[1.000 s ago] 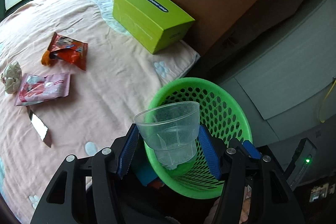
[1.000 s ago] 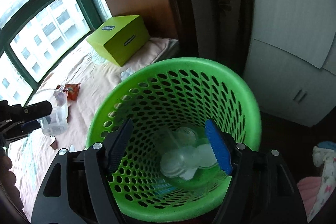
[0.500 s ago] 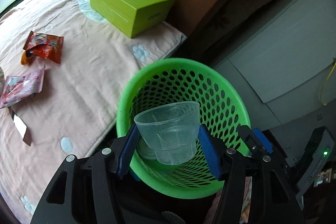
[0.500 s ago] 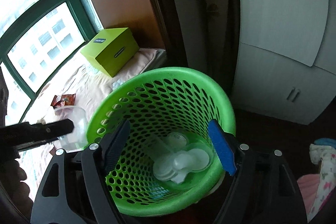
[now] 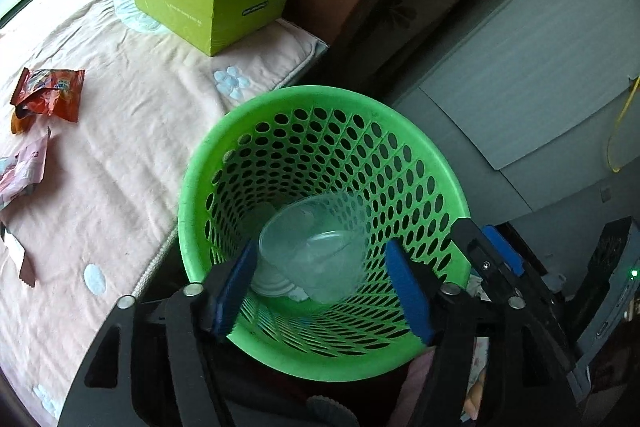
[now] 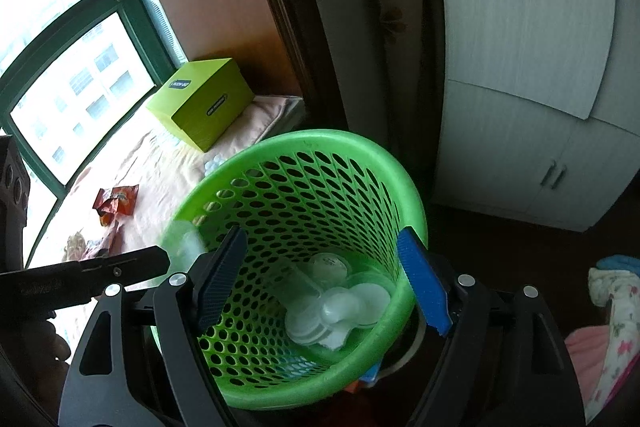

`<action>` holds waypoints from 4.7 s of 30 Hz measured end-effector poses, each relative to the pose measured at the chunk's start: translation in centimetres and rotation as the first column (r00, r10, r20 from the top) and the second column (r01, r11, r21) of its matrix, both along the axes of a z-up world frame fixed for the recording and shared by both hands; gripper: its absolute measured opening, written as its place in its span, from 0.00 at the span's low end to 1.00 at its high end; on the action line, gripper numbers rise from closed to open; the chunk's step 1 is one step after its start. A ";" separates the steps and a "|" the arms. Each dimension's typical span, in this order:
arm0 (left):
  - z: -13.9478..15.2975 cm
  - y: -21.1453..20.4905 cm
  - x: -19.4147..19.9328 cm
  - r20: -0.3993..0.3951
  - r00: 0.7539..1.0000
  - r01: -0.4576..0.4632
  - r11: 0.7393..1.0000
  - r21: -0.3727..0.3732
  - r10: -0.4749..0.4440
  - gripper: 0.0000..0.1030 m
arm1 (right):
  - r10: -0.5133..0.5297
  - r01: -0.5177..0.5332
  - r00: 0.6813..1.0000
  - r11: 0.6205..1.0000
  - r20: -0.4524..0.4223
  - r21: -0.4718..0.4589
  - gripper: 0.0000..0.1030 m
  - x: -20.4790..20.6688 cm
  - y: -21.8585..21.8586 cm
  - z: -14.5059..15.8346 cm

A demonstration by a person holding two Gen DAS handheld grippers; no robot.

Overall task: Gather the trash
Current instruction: 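Open the left tool to drop the cup into the basket, then withdraw, then grasp the crumpled white-and-red paper with the left tool, then grasp the pink snack wrapper with the right tool while the left tool holds the paper, then carry the paper and pink wrapper over the green basket and release the wrapper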

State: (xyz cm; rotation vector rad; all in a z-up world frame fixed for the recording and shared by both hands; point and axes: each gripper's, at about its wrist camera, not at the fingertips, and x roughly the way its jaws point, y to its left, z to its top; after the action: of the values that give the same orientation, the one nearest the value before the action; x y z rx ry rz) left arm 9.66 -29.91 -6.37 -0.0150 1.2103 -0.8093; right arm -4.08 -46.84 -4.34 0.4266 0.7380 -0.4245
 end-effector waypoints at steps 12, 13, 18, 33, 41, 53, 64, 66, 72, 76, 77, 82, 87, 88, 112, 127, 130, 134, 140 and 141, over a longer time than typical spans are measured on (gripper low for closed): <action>1.6 3.6 0.5 0.053 0.998 -0.044 0.999 -0.011 0.044 0.66 | 0.049 -0.049 0.999 0.999 -0.001 -0.009 0.75 1.2 1.7 0.4; 1.8 4.1 0.7 0.061 0.997 -0.055 0.998 -0.010 0.055 0.66 | 0.055 -0.055 0.998 0.998 0.000 -0.008 0.75 1.4 1.9 0.4; 2.6 7.1 1.6 0.103 0.988 -0.118 0.993 0.005 0.117 0.66 | 0.105 -0.105 0.994 0.994 0.001 -0.020 0.77 2.9 3.7 0.9; 2.7 17.1 6.0 0.157 0.927 -0.350 0.936 0.032 0.341 0.66 | 0.273 -0.273 0.962 0.962 -0.005 -0.021 0.77 8.1 9.8 1.3; 2.0 24.3 10.6 0.186 0.843 -0.525 0.848 0.076 0.505 0.75 | 0.344 -0.344 0.939 0.939 -0.013 -0.021 0.77 10.7 12.8 1.1; -2.8 29.8 17.0 0.114 0.788 -0.615 0.777 0.136 0.604 0.79 | 0.425 -0.426 0.904 0.904 -0.048 -0.020 0.83 14.2 16.5 0.2; -6.7 29.9 20.6 0.037 0.792 -0.607 0.780 0.156 0.609 0.80 | 0.505 -0.506 0.859 0.862 -0.084 0.018 0.85 17.8 19.2 -0.9; -7.2 30.1 20.9 0.017 0.793 -0.604 0.783 0.151 0.609 0.76 | 0.528 -0.528 0.845 0.849 -0.089 0.019 0.86 18.1 19.8 -1.0; -7.7 30.4 21.4 0.011 0.812 -0.579 0.803 0.141 0.583 0.53 | 0.642 -0.643 0.757 0.765 -0.124 0.034 0.86 19.6 21.7 -1.0; -7.2 30.7 21.4 0.021 0.819 -0.570 0.811 0.129 0.573 0.44 | 0.734 -0.738 0.662 0.673 -0.150 0.037 0.86 21.1 23.4 -0.8; -7.1 30.8 21.4 0.025 0.820 -0.569 0.812 0.128 0.571 0.43 | 0.759 -0.765 0.632 0.643 -0.158 0.032 0.86 21.5 23.9 -0.8; -6.6 32.0 21.0 0.034 0.811 -0.584 0.804 0.115 0.584 0.42 | 0.854 -0.867 0.481 0.497 -0.198 0.040 0.86 23.3 26.1 -1.5; -5.6 33.6 20.3 0.049 0.790 -0.613 0.784 0.102 0.611 0.42 | 0.909 -0.938 0.335 0.348 -0.247 0.008 0.87 24.5 28.6 -2.7; -5.4 34.1 20.1 0.049 0.784 -0.621 0.778 0.098 0.619 0.42 | 0.920 -0.951 0.297 0.310 -0.256 0.010 0.88 25.0 29.2 -3.1; -5.4 38.5 18.1 0.023 0.722 -0.691 0.720 0.072 0.691 0.42 | 0.941 -0.994 0.024 0.058 -0.338 0.091 0.86 31.0 35.0 -10.3; -3.2 37.3 16.1 0.045 0.733 -0.681 0.732 0.029 0.679 0.42 | 0.947 -0.972 0.200 0.225 -0.253 0.071 0.56 27.8 32.1 -6.2; -2.0 36.4 15.2 0.061 0.746 -0.665 0.747 0.011 0.663 0.42 | 0.942 -0.956 0.265 0.285 -0.205 0.070 0.55 26.7 31.0 -4.4; -0.7 35.0 14.2 0.074 0.765 -0.640 0.768 -0.015 0.640 0.42 | 0.921 -0.928 0.355 0.369 -0.161 0.060 0.55 25.2 29.4 -2.5; 1.0 32.7 12.4 0.094 0.797 -0.595 0.803 -0.047 0.596 0.42 | 0.852 -0.853 0.512 0.519 -0.109 0.054 0.55 22.5 25.4 0.1; 1.2 32.3 12.2 0.097 0.803 -0.586 0.808 -0.052 0.588 0.42 | 0.836 -0.836 0.539 0.546 -0.098 0.062 0.55 22.0 24.6 0.4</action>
State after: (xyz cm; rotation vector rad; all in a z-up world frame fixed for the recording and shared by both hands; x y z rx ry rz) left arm 21.82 2.35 -5.18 -0.3467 1.0080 -0.2650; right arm 17.95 -22.25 -3.94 0.0053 0.9700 0.4912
